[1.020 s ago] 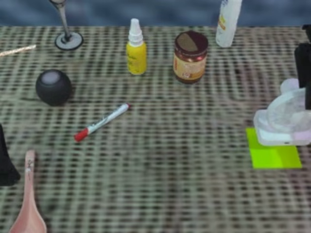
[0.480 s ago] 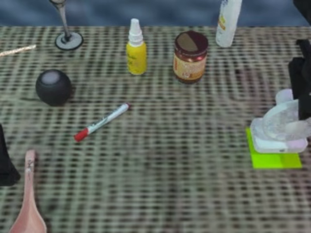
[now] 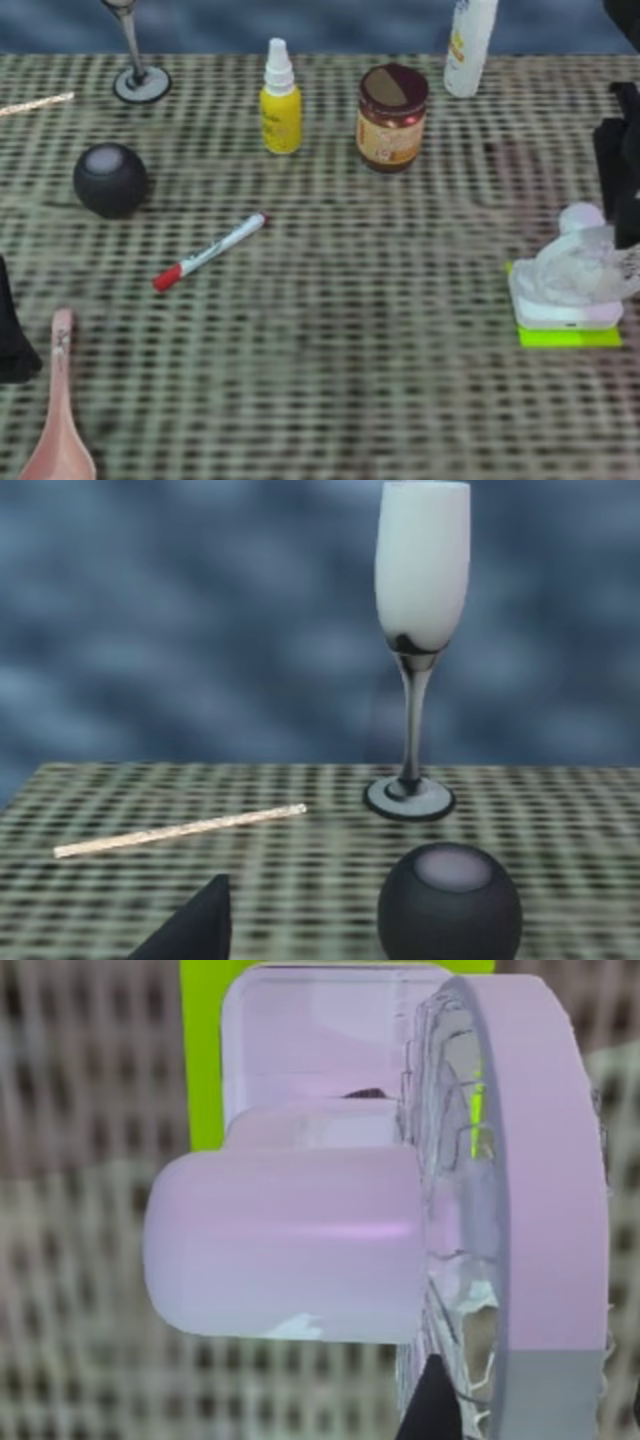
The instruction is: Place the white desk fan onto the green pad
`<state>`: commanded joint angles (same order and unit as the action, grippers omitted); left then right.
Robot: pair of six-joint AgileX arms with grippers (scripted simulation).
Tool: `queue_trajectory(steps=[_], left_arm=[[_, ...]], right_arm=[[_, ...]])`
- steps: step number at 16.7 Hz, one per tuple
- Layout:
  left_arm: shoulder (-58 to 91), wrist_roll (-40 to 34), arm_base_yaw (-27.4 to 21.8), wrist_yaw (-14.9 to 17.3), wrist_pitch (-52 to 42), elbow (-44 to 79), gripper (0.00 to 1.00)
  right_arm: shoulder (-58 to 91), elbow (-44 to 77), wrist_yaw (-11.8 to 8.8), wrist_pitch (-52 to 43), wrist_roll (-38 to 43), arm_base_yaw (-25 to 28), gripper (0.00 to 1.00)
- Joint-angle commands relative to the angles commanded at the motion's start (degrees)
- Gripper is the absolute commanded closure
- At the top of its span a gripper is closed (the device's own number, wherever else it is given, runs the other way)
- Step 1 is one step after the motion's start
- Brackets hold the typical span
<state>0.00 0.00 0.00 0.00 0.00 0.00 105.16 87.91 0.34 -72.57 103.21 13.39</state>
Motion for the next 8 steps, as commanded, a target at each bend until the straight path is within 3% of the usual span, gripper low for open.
queue_trajectory(steps=[6, 8], left_arm=[[0.0, 0.0, 0.0, 0.0, 0.0, 0.0, 0.00], [0.0, 0.0, 0.0, 0.0, 0.0, 0.0, 0.00]], right_arm=[[0.0, 0.0, 0.0, 0.0, 0.0, 0.0, 0.02], [0.0, 0.0, 0.0, 0.0, 0.0, 0.0, 0.00]])
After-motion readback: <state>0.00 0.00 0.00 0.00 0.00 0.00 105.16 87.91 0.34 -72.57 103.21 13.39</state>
